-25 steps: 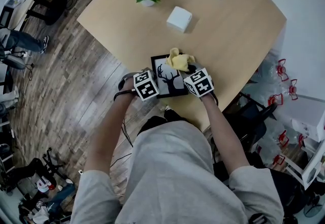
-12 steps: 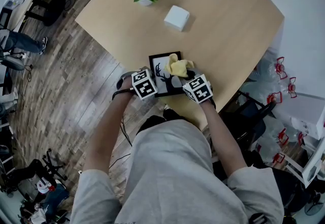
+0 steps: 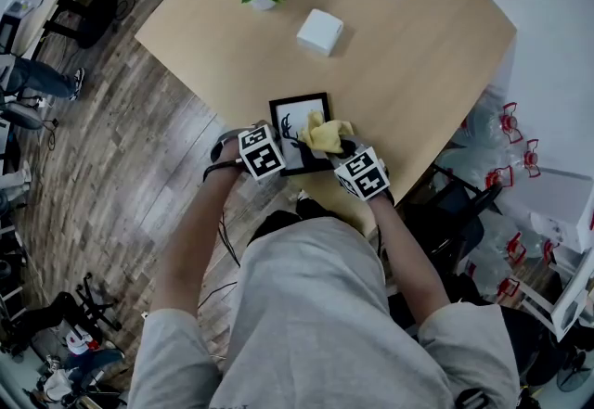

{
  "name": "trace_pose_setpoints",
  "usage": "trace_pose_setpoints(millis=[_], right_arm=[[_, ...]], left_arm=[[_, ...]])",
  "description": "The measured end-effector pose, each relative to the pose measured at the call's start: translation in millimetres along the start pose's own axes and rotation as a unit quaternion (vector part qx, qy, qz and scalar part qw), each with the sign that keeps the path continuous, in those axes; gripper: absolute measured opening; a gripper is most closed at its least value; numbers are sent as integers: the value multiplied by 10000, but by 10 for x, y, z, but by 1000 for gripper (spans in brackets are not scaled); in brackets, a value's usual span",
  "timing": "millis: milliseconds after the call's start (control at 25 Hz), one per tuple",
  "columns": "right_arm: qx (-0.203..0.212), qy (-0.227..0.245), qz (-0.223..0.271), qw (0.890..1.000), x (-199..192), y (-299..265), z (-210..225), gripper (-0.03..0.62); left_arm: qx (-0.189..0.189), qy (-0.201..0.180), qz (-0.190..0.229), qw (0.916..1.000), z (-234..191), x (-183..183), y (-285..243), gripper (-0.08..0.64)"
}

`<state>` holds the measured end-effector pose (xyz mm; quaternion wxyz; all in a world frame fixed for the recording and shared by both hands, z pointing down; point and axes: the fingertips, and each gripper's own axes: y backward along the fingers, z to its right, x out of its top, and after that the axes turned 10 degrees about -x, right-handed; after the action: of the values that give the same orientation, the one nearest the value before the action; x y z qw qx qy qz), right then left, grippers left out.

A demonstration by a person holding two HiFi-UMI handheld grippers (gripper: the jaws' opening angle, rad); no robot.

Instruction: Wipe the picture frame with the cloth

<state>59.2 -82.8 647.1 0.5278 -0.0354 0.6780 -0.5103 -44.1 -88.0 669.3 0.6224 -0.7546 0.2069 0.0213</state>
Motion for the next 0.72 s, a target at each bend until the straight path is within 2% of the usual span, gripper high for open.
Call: trace_pose_setpoints(millis=[560, 720], right_arm=[[170, 5, -58, 9998, -317, 263, -262, 51], [174, 137, -87, 9997, -316, 258, -318, 51]], left_arm=[[24, 29, 48, 10000, 9, 2, 3, 54], [28, 114, 100, 9999, -4, -4, 19, 54]])
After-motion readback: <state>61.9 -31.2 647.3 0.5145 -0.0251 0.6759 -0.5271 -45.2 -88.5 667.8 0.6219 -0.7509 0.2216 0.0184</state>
